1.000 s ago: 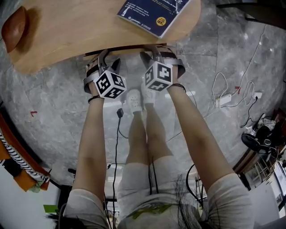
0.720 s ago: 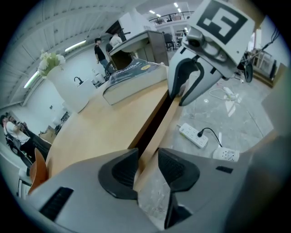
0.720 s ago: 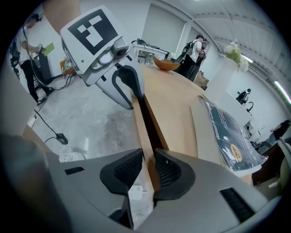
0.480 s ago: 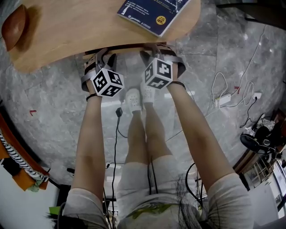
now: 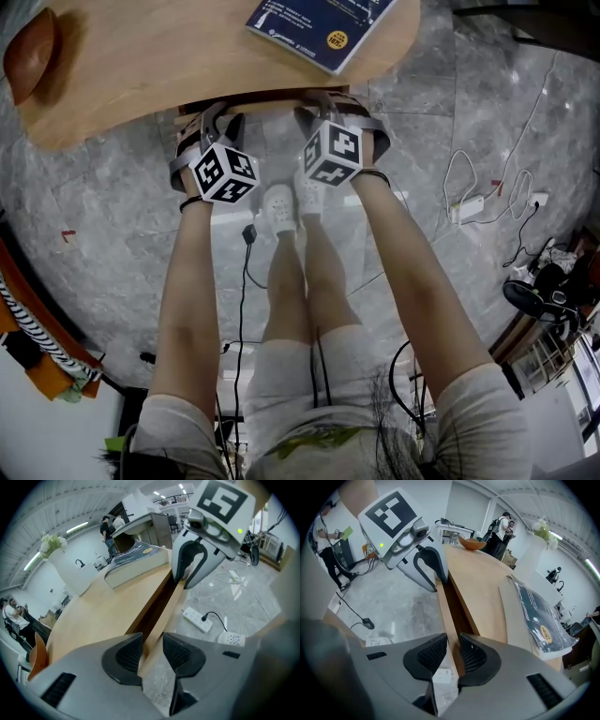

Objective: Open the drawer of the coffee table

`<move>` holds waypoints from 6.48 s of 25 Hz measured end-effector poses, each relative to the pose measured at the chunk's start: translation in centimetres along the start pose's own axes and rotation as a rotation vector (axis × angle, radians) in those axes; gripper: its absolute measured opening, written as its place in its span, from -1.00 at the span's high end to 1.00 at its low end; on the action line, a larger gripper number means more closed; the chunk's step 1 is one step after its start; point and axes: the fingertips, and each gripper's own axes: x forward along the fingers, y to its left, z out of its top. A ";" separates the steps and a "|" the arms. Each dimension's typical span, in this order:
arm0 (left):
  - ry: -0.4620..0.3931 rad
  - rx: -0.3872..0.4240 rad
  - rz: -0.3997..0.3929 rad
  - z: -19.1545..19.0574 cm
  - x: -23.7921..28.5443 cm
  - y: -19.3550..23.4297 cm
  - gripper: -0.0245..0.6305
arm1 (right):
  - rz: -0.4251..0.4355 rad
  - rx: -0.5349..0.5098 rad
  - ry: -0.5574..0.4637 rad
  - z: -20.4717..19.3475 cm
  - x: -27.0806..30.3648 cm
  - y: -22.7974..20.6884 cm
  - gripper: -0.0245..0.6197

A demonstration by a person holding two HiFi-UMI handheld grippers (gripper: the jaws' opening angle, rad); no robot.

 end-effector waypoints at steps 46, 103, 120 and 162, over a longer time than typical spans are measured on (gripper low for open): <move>0.011 -0.030 -0.024 -0.9 -1.4 -2.5 0.51 | 0.019 0.015 0.031 -0.7 -0.9 2.7 0.62; 0.013 -0.109 -0.027 -3.2 -3.3 -7.8 0.74 | 0.050 0.050 0.043 -2.6 -1.6 7.9 0.63; 0.062 0.005 -0.099 -4.0 -2.8 -7.7 0.50 | 0.042 0.032 0.030 -2.4 -1.8 7.9 0.66; 0.113 -0.085 -0.151 -5.9 -3.2 -11.3 0.46 | 0.035 0.170 0.024 -3.6 -3.4 11.6 0.68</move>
